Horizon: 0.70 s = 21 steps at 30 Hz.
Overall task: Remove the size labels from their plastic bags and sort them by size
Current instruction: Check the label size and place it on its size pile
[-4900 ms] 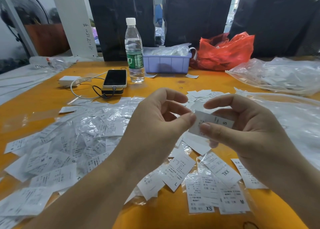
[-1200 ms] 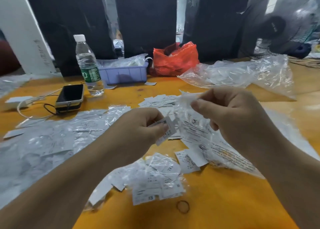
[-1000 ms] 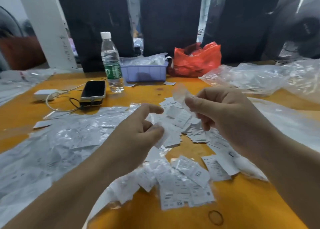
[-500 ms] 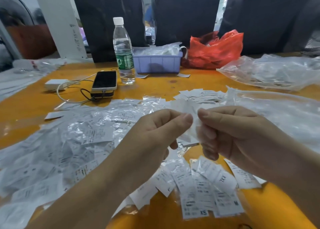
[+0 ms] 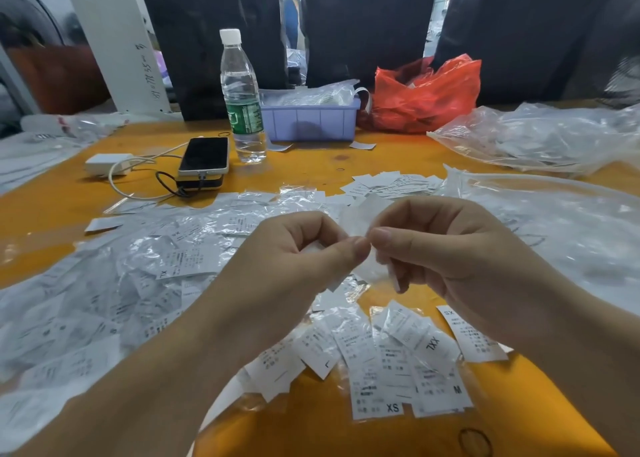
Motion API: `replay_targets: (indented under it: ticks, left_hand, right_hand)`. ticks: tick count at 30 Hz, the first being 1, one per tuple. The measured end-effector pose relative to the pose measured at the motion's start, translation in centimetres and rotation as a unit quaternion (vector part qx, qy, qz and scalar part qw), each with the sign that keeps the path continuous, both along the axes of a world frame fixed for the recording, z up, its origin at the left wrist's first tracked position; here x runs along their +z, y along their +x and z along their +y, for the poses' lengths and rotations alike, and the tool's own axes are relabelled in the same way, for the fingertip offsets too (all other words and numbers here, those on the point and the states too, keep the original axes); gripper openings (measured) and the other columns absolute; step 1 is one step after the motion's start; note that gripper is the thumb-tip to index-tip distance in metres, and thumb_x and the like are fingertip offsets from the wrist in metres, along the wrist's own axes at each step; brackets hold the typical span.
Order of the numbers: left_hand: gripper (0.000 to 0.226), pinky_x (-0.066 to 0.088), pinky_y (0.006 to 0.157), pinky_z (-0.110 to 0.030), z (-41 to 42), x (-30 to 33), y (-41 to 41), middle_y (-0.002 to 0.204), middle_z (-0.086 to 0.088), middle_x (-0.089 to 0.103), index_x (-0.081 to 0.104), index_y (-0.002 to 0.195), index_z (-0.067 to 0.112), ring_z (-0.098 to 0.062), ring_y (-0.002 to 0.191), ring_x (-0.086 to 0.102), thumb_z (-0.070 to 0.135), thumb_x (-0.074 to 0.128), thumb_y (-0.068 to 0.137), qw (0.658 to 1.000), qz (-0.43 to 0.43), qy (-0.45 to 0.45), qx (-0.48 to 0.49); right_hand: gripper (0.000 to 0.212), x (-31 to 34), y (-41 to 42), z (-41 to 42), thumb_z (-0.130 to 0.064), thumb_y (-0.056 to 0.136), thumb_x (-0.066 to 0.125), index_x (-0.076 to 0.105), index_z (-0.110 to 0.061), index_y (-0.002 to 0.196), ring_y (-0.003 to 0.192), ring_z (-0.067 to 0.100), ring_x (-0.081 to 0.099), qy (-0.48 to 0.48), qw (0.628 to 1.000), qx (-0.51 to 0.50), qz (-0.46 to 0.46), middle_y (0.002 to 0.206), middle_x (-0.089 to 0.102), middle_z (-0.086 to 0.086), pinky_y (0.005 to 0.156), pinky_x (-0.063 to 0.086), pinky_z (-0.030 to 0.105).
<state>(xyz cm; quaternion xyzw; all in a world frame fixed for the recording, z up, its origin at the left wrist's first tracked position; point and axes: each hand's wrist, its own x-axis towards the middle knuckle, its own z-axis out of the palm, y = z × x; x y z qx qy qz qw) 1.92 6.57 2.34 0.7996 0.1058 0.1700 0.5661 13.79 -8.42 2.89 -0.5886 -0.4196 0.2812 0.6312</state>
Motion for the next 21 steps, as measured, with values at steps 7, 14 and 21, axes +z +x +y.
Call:
replay_targets:
  ticks: [7,14,21]
  left_hand:
    - [0.032,0.041,0.050,-0.011,0.27,0.15,-0.04,0.073,-0.003,0.066,0.072,0.078,0.025,0.001,0.049,0.049,0.056,0.064,0.074,1.000,-0.002,-0.010,0.007]
    - [0.015,0.040,0.049,-0.010,0.10,0.01,0.04,0.061,0.009,0.062,0.072,0.076,0.019,0.001,0.052,0.052,0.021,0.066,0.089,0.999,-0.028,-0.036,-0.011]
    - [0.017,0.044,0.052,-0.016,0.31,-0.13,0.03,0.067,0.012,0.063,0.071,0.085,0.035,0.003,0.055,0.053,0.048,0.065,0.077,0.999,-0.025,0.003,0.024]
  right_hand:
    - [0.018,0.18,-0.17,-0.01,-0.026,0.066,0.072,0.068,-0.010,0.072,0.051,0.014,0.050,0.002,0.998,-0.053,-0.020,0.057,0.054,0.004,0.049,0.045,0.023]
    - [0.015,0.04,-0.07,0.12,-0.024,0.069,0.077,0.066,-0.015,0.066,0.049,0.013,0.048,-0.011,0.999,-0.033,-0.010,0.054,0.052,0.001,0.050,0.045,0.024]
    - [0.021,0.07,-0.44,0.18,-0.022,0.072,0.080,0.062,-0.012,0.068,0.054,0.016,0.058,0.006,0.999,-0.041,0.007,0.062,0.065,0.004,0.052,0.050,0.028]
